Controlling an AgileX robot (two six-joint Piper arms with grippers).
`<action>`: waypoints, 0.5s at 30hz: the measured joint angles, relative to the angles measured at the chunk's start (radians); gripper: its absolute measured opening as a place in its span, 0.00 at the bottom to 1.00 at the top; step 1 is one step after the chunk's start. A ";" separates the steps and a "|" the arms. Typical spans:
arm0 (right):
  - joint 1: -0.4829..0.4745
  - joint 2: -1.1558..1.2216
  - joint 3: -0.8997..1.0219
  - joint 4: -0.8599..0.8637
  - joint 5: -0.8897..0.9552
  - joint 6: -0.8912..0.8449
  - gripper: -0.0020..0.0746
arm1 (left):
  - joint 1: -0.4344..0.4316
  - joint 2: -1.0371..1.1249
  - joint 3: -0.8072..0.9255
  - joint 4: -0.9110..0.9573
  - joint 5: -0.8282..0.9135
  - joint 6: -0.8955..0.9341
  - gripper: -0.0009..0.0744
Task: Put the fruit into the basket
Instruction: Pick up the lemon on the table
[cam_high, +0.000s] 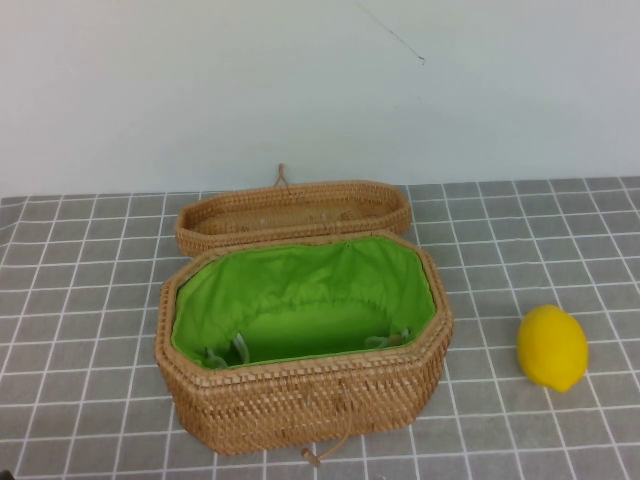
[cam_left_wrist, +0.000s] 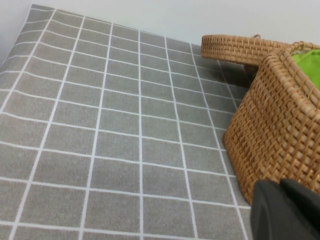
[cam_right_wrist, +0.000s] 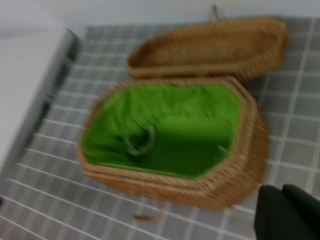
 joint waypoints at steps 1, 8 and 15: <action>0.027 0.013 0.000 -0.060 -0.007 0.044 0.03 | 0.000 0.000 0.000 0.000 0.000 0.000 0.01; 0.210 0.123 -0.047 -0.487 0.109 0.352 0.03 | 0.000 0.000 0.000 0.000 0.000 0.000 0.01; 0.314 0.274 -0.140 -0.665 0.244 0.540 0.03 | 0.000 0.000 0.000 0.000 0.000 0.000 0.01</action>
